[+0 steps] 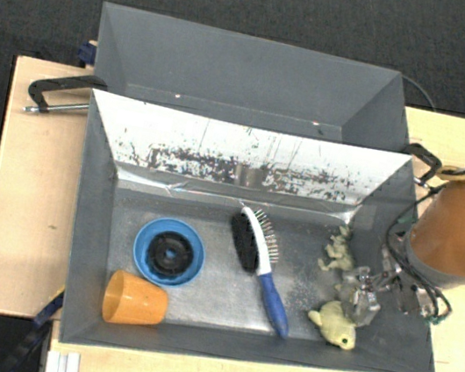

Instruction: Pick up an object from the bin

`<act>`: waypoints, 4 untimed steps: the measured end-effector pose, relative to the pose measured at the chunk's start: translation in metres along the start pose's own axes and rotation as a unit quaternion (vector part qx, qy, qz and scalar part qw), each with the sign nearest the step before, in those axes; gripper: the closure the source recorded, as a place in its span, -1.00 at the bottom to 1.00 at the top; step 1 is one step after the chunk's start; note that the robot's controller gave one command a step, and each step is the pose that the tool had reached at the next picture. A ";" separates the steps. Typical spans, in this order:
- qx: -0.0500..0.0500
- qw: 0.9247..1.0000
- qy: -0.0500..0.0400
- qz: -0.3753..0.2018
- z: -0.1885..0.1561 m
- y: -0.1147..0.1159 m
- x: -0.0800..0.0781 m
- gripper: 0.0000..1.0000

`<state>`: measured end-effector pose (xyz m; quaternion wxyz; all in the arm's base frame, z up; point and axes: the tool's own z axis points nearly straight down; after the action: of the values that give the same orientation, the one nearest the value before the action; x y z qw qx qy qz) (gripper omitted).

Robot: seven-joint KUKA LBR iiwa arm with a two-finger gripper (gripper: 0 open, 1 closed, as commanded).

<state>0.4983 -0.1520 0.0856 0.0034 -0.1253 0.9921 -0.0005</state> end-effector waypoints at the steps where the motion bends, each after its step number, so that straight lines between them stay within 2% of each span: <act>1: 0.001 0.994 -0.003 0.106 -0.107 0.008 -0.010 1.00; 2: -0.001 0.995 -0.001 0.104 -0.110 0.049 -0.032 1.00; 3: 0.000 0.994 0.000 0.106 -0.109 0.047 -0.030 -1.00; 4: -0.002 0.999 0.003 -0.041 -0.018 0.016 -0.009 -1.00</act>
Offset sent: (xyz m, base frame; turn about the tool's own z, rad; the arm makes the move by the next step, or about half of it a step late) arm 0.0037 0.0098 0.1028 0.2119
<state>0.5025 -0.1339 0.1033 -0.0001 -0.1660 0.9861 0.0004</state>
